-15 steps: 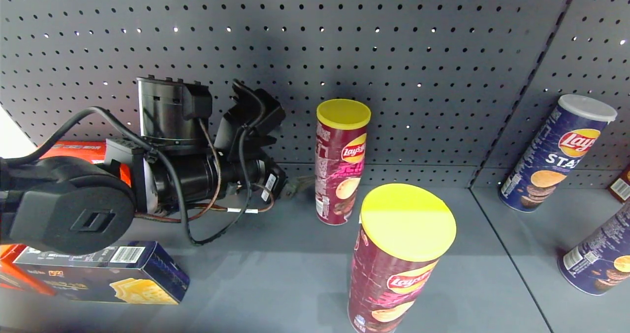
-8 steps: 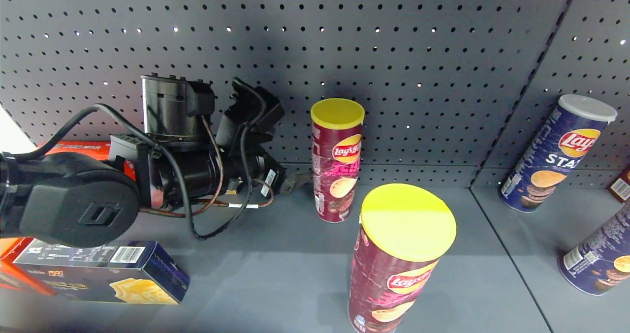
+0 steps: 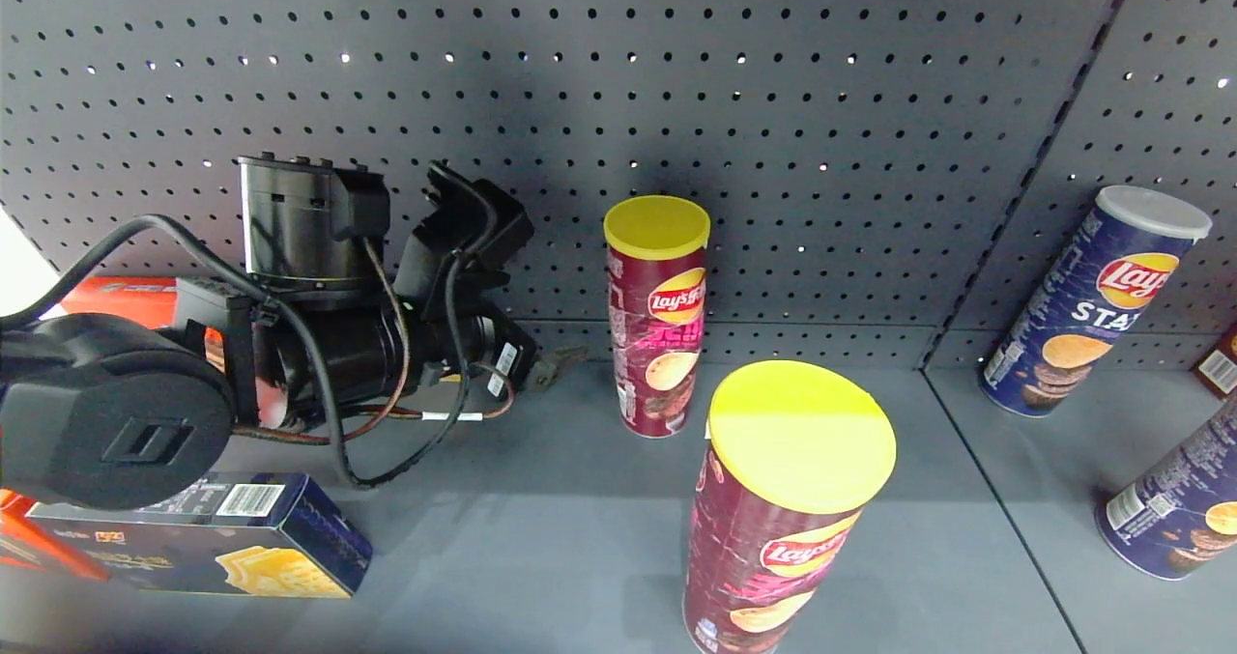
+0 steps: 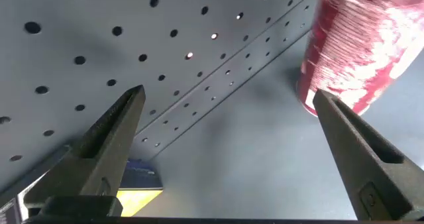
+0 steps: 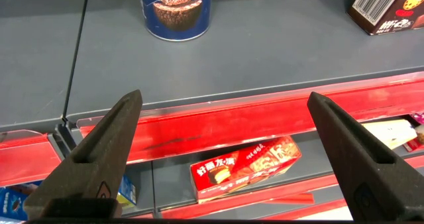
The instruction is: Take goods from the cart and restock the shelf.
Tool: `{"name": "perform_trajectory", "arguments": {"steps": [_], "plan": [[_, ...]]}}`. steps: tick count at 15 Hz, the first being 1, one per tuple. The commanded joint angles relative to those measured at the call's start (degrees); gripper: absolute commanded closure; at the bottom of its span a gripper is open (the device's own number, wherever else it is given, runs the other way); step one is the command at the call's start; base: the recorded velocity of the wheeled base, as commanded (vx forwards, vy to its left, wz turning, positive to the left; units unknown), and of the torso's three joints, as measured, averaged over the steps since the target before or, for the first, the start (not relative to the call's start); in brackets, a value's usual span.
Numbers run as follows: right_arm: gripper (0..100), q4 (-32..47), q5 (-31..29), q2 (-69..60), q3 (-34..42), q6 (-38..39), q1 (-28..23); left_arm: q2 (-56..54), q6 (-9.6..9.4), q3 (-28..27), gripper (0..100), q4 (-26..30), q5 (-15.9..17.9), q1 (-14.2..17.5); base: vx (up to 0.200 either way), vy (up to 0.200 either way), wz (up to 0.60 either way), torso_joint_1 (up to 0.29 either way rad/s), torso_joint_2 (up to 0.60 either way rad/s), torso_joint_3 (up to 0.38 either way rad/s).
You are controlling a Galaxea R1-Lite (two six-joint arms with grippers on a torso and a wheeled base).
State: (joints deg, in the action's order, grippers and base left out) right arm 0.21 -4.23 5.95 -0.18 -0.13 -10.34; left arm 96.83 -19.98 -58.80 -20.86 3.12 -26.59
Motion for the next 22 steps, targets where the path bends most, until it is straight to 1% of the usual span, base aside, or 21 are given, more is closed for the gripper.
{"name": "perform_trajectory", "arguments": {"steps": [1,3,7,12,19,22], "plan": [[0,-0.03,0.01,0.03,0.01,-0.04,-0.03,0.03,0.03,-0.18,0,0.29,-0.57,-0.22,0.0,0.0,0.0,0.0,0.0,0.0],[0,0.06,0.01,0.12,0.01,-0.04,-0.03,0.73,0.03,-0.44,0,1.26,-1.36,-0.39,0.0,0.0,0.0,0.0,0.0,0.0],[0,0.06,0.01,0.03,0.01,-0.04,-0.03,2.4,0.03,-1.59,0,1.26,-1.45,-0.66,0.0,0.0,0.0,0.0,0.0,0.0],[0,-0.03,0.01,0.03,0.01,-0.04,-0.03,5.04,0.12,-3.26,0,1.17,-1.45,-2.42,0.0,0.0,0.0,0.0,0.0,0.0],[0,-0.03,0.01,0.03,0.01,0.05,-0.03,6.44,0.29,-3.52,0,1.17,-1.36,-3.47,0.0,0.0,0.0,0.0,0.0,0.0],[0,-0.03,0.01,0.12,0.01,0.05,-0.03,7.85,0.64,-4.84,0,1.08,-1.36,-4.79,0.0,0.0,0.0,0.0,0.0,0.0]]}}
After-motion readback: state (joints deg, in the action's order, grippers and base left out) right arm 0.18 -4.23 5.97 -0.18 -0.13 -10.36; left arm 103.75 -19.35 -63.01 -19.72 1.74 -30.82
